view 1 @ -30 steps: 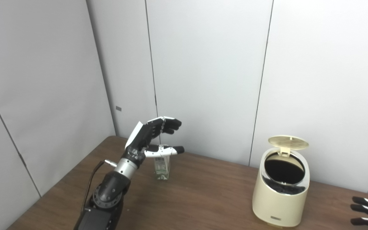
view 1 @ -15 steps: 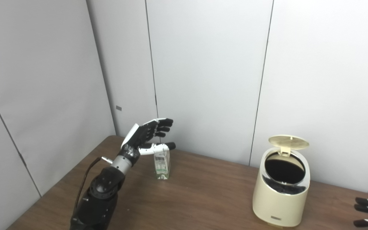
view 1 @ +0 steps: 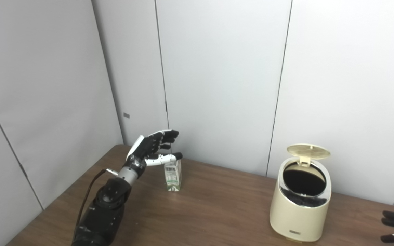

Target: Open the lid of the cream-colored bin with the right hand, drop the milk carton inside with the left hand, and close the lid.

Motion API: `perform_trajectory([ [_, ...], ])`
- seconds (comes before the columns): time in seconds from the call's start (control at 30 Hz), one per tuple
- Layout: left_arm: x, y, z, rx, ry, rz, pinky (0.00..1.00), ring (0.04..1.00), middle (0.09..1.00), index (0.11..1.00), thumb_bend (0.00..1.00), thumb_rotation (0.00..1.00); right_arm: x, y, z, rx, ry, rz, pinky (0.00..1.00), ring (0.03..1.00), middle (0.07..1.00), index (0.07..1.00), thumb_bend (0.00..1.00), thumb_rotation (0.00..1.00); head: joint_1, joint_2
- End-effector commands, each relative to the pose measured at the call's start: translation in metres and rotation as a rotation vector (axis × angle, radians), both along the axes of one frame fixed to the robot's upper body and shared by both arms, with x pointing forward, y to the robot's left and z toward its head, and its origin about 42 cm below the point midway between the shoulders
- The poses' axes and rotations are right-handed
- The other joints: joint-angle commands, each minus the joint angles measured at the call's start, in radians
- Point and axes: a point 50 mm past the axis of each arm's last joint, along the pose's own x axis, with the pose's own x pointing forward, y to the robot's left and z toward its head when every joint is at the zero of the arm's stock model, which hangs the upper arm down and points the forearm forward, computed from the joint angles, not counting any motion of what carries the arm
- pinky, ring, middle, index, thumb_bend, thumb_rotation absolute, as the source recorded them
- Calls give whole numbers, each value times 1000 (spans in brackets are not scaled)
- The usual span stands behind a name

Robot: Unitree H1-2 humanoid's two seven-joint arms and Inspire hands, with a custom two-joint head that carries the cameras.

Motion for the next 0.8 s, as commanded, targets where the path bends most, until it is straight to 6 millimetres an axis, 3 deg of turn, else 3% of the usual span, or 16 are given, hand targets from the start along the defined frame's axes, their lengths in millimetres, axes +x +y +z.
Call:
perform_trajectory([
  [0.0,13,8,40,0,-125,4,820,837,831,788,749,136,1,-4,20,-16,-64,1,406,686,824,828,908,243,0,-1],
  [0.33,17,12,31,-57,-63,-17,872,880,850,791,691,8,-4,-6,22,-36,-57,-7,410,673,829,837,919,274,-12,5],
  [0.63,18,14,24,-7,-32,-23,816,834,829,790,621,17,-7,-8,19,-33,-46,-13,411,667,827,831,952,322,-14,13],
  [0.77,17,14,21,5,-16,-21,814,827,821,782,639,77,-8,-8,18,-35,-44,-17,427,664,826,830,943,323,-12,17],
])
